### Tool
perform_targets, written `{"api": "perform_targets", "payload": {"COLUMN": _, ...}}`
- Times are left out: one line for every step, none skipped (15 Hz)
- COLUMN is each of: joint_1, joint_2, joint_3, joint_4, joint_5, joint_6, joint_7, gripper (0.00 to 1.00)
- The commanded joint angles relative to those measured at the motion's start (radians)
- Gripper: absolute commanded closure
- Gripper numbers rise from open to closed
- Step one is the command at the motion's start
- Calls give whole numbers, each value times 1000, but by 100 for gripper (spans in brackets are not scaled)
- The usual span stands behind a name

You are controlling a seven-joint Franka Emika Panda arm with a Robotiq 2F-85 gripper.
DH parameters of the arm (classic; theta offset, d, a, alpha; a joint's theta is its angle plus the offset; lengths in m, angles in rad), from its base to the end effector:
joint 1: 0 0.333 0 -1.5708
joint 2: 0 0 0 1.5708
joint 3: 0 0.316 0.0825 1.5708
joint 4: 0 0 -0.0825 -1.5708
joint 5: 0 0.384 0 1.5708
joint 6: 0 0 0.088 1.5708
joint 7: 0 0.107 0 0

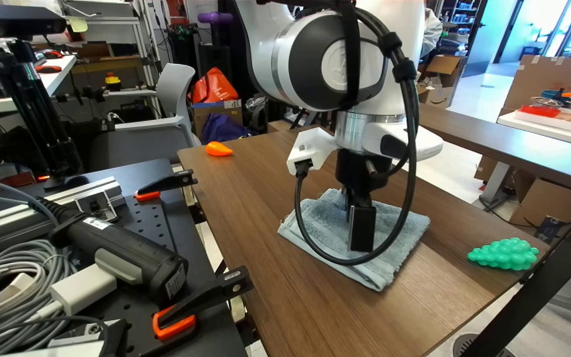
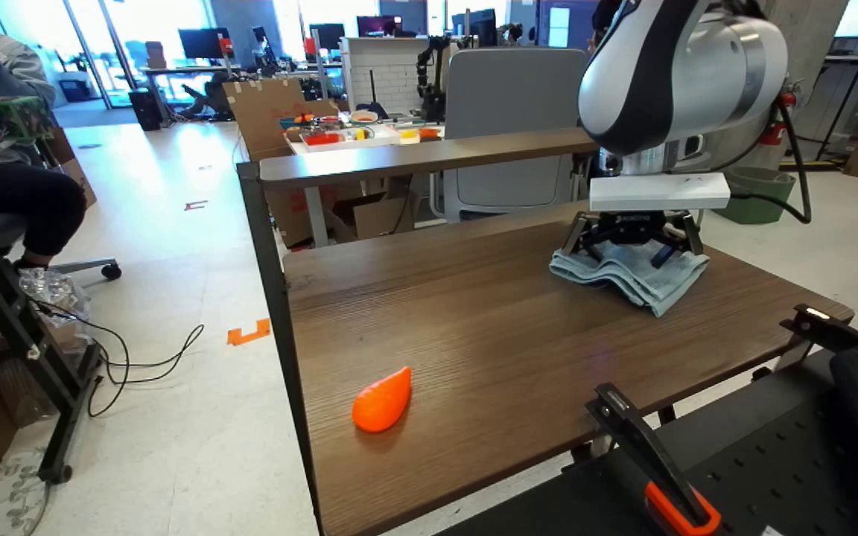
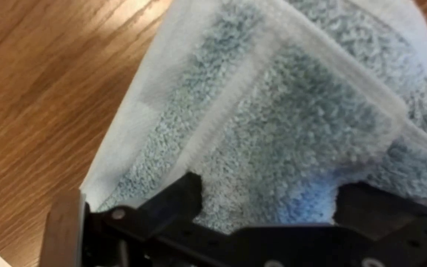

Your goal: Use the cloth to wipe

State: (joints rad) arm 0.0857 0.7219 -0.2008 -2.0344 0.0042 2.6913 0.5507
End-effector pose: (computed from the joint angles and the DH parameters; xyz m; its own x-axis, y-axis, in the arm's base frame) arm 0.5715 -0.0707 0.0863 0.8122 -0.5829 0.0222 -0.5799 -0.8027 0.1392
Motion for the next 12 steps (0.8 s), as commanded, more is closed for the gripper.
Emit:
{"api": "perform_targets", "payload": {"joint_1": 11, "joint_2": 8, "joint_3": -13, "joint_4": 12, "joint_5": 22, "joint_6": -3, "joint_7": -14, "gripper": 0}}
{"api": "perform_targets", "payload": {"joint_1": 10, "joint_2": 11, "joint_3": -14, "joint_4": 16, "joint_5": 22, "joint_6": -3, "joint_7": -15, "gripper": 0}}
{"api": "perform_targets", "payload": {"joint_1": 10, "joint_2": 12, "joint_3": -14, "joint_4": 19, "joint_5": 22, "joint_6": -3, "joint_7": -15, "gripper": 0}}
{"api": "perform_targets", "payload": {"joint_1": 10, "joint_2": 12, "joint_3": -14, "joint_4": 19, "joint_5": 22, "joint_6": -3, "joint_7": -15, "gripper": 0}}
{"api": "perform_targets", "payload": {"joint_1": 10, "joint_2": 12, "joint_3": -14, "joint_4": 19, "joint_5": 22, "joint_6": -3, "joint_7": -14, "gripper": 0}}
{"api": "perform_targets", "payload": {"joint_1": 10, "joint_2": 13, "joint_3": -14, "joint_4": 20, "joint_5": 22, "joint_6": -3, "joint_7": -14, "gripper": 0}}
{"api": "perform_targets", "payload": {"joint_1": 10, "joint_2": 13, "joint_3": -14, "joint_4": 20, "joint_5": 22, "joint_6": -3, "joint_7": -14, "gripper": 0}}
{"api": "perform_targets", "payload": {"joint_1": 10, "joint_2": 13, "joint_3": -14, "joint_4": 20, "joint_5": 22, "joint_6": -3, "joint_7": -14, "gripper": 0}}
{"api": "perform_targets", "payload": {"joint_1": 16, "joint_2": 11, "joint_3": -8, "joint_4": 13, "joint_5": 36, "joint_6": 35, "joint_7": 6, "gripper": 0}}
{"api": "perform_targets", "payload": {"joint_1": 25, "joint_2": 16, "joint_3": -5, "joint_4": 21, "joint_5": 36, "joint_6": 44, "joint_7": 11, "gripper": 0}}
{"api": "perform_targets", "payload": {"joint_1": 36, "joint_2": 30, "joint_3": -4, "joint_4": 35, "joint_5": 40, "joint_6": 81, "joint_7": 25, "gripper": 0}}
{"api": "perform_targets", "payload": {"joint_1": 41, "joint_2": 50, "joint_3": -1, "joint_4": 61, "joint_5": 36, "joint_6": 99, "joint_7": 21, "gripper": 0}}
